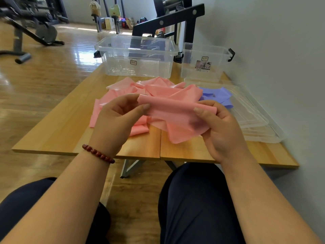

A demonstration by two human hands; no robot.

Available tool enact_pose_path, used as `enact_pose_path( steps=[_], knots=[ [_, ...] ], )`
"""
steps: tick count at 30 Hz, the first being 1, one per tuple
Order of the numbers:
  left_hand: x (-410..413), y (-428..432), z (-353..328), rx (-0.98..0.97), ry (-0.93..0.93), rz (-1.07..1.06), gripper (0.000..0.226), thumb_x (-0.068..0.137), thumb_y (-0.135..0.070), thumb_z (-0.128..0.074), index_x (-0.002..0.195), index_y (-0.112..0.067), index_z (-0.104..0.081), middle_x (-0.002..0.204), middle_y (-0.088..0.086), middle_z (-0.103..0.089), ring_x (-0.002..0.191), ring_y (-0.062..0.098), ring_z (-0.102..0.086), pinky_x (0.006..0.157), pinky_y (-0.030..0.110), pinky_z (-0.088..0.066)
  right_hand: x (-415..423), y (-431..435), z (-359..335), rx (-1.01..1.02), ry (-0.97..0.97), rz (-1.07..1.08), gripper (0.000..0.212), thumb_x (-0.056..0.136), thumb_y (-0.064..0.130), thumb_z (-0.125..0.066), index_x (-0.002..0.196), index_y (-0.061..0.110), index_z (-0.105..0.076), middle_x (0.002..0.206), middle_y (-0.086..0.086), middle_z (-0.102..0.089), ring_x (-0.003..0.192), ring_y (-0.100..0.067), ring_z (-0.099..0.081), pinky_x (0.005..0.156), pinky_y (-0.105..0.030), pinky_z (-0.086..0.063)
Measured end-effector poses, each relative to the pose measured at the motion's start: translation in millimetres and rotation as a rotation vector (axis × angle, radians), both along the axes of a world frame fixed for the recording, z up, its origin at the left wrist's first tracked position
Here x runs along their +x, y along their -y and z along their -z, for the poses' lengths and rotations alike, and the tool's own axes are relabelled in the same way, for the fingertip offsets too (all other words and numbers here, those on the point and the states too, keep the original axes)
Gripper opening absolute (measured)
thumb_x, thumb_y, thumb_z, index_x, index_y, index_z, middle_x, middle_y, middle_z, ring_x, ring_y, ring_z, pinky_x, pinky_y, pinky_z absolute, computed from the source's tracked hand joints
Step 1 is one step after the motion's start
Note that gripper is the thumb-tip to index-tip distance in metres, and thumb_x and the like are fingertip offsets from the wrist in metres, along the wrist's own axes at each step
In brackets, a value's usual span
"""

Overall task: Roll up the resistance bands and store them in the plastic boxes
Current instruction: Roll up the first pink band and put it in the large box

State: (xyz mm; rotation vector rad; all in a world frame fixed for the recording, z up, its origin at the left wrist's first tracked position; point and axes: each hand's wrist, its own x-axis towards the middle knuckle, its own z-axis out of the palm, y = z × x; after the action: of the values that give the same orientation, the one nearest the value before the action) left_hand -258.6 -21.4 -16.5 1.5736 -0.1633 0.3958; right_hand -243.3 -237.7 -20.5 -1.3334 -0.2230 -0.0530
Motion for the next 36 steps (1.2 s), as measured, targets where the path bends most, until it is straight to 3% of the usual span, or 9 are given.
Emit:
enact_pose_path(
  steps=[5, 12, 16, 20, 23, 28, 30, 33, 36],
  knots=[
    [-1, 4, 3, -0.006, -0.059, -0.022, 0.016, 0.077, -0.031, -0.070, 0.092, -0.024, -0.071, 0.084, -0.007, -0.074, 0.087, 0.010, -0.069, 0.076, 0.023, -0.055, -1, 4, 0, -0.156, 0.043, 0.212, 0.012, 0.085, 0.024, -0.072, 0.095, 0.030, -0.068, 0.101, 0.003, -0.071, 0.093, -0.013, -0.066, 0.074, -0.033, -0.054],
    [-3, 16, 5, 0.093, -0.064, -0.142, 0.006, 0.088, -0.033, -0.066, 0.086, -0.028, -0.070, 0.078, -0.012, -0.070, 0.076, -0.004, -0.063, 0.067, 0.009, -0.049, -12, 12, -1, -0.108, 0.028, 0.145, 0.028, 0.085, 0.005, -0.069, 0.107, 0.021, -0.067, 0.103, 0.001, -0.071, 0.096, -0.013, -0.069, 0.077, -0.025, -0.056],
    [-5, 22, 1, 0.086, -0.027, -0.118, 0.006, 0.090, -0.030, -0.065, 0.086, -0.031, -0.068, 0.076, -0.013, -0.071, 0.076, -0.006, -0.063, 0.066, 0.008, -0.048, -12, 16, -4, -0.162, 0.054, 0.222, 0.024, 0.091, 0.009, -0.065, 0.112, 0.022, -0.067, 0.105, 0.005, -0.072, 0.096, -0.008, -0.069, 0.076, -0.023, -0.056],
    [-7, 27, -5, 0.032, -0.020, 0.044, 0.016, 0.085, -0.020, -0.066, 0.097, -0.030, -0.064, 0.072, -0.014, -0.072, 0.077, -0.001, -0.067, 0.071, 0.012, -0.052, -12, 21, -8, -0.144, 0.058, 0.226, 0.011, 0.091, 0.018, -0.066, 0.097, 0.026, -0.071, 0.091, 0.009, -0.074, 0.090, -0.010, -0.069, 0.074, -0.027, -0.055],
    [-9, 28, -8, 0.075, 0.000, 0.040, 0.025, 0.076, -0.038, -0.063, 0.100, -0.030, -0.065, 0.075, -0.010, -0.073, 0.079, 0.003, -0.068, 0.073, 0.015, -0.053, -14, 26, -13, -0.094, 0.048, 0.230, 0.013, 0.076, 0.037, -0.070, 0.079, 0.026, -0.077, 0.085, 0.010, -0.071, 0.088, -0.011, -0.065, 0.077, -0.032, -0.055],
    [-11, 36, -6, 0.045, 0.002, -0.005, 0.026, 0.074, -0.042, -0.065, 0.096, -0.030, -0.069, 0.085, 0.017, -0.069, 0.077, 0.021, -0.061, 0.072, 0.040, -0.057, -13, 32, -16, 0.056, 0.021, 0.207, 0.019, 0.085, 0.011, -0.068, 0.071, 0.021, -0.078, 0.081, 0.001, -0.070, 0.083, -0.014, -0.065, 0.070, -0.029, -0.054],
    [-12, 38, -5, 0.045, 0.025, -0.024, 0.015, 0.079, -0.034, -0.067, 0.093, -0.030, -0.070, 0.090, 0.025, -0.066, 0.075, 0.019, -0.058, 0.068, 0.034, -0.055, -13, 35, -16, 0.090, 0.019, 0.214, 0.021, 0.087, 0.004, -0.065, 0.077, 0.019, -0.074, 0.079, 0.002, -0.069, 0.078, -0.011, -0.065, 0.065, -0.027, -0.053],
    [-10, 41, -5, 0.066, 0.060, -0.038, 0.009, 0.087, -0.023, -0.066, 0.091, -0.031, -0.069, 0.083, 0.012, -0.069, 0.072, 0.007, -0.060, 0.062, 0.020, -0.053, -13, 36, -16, 0.097, 0.029, 0.243, 0.017, 0.089, 0.006, -0.065, 0.089, 0.023, -0.068, 0.077, 0.005, -0.069, 0.076, -0.009, -0.065, 0.063, -0.026, -0.053],
    [-10, 43, -7, 0.018, 0.031, 0.019, 0.018, 0.077, -0.034, -0.065, 0.094, -0.029, -0.068, 0.078, -0.012, -0.072, 0.075, 0.002, -0.066, 0.063, 0.017, -0.053, -11, 36, -14, 0.064, 0.050, 0.263, 0.018, 0.087, 0.014, -0.069, 0.077, 0.028, -0.072, 0.077, 0.008, -0.068, 0.075, -0.008, -0.062, 0.063, -0.026, -0.051]
  ],
)
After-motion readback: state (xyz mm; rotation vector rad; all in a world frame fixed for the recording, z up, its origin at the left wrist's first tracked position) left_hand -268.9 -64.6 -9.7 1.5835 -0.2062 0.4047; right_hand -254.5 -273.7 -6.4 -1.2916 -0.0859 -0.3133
